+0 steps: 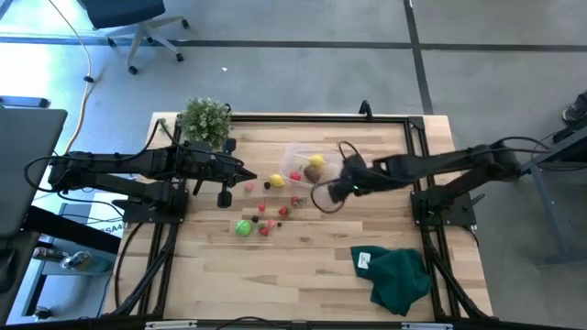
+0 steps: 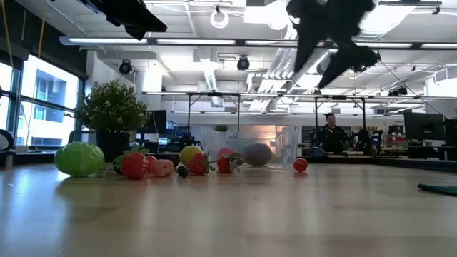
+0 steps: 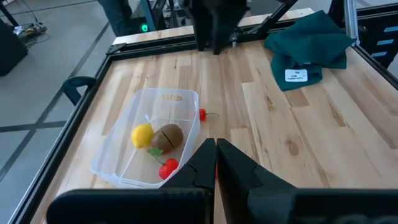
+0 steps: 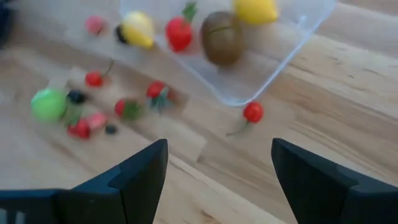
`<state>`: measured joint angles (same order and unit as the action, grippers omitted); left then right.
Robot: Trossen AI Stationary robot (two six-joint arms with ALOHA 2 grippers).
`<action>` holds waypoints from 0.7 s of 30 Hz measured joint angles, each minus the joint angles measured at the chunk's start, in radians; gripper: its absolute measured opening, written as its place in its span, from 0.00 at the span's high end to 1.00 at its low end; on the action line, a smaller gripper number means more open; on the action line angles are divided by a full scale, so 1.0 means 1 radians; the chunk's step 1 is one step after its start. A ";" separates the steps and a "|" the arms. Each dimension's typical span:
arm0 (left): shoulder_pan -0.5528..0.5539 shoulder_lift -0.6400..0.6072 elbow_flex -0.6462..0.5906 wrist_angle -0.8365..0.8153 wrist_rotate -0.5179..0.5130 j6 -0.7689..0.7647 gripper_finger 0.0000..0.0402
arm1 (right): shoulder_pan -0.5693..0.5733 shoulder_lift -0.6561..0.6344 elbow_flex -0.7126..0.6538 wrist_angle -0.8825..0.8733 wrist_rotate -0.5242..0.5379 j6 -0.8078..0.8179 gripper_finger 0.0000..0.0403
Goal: Pick and placing Produce into tupperware
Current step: Put the red cherry into the transparent bin
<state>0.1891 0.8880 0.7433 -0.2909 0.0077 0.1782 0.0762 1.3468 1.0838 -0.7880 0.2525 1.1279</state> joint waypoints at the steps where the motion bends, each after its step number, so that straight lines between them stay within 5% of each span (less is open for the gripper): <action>1: 0.000 0.000 0.000 0.000 0.000 0.000 0.99 | 0.008 -0.028 -0.050 0.046 0.001 -0.028 0.31; 15: 0.000 0.000 0.000 0.000 0.000 0.000 0.99 | 0.034 -0.113 -0.458 0.513 0.033 -0.152 0.31; 21: 0.000 0.000 0.000 0.000 0.000 0.000 0.99 | 0.028 -0.077 -0.499 0.549 0.172 -0.239 0.33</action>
<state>0.1891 0.8882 0.7433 -0.2909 0.0074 0.1780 0.1047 1.2694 0.5850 -0.2392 0.4247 0.8885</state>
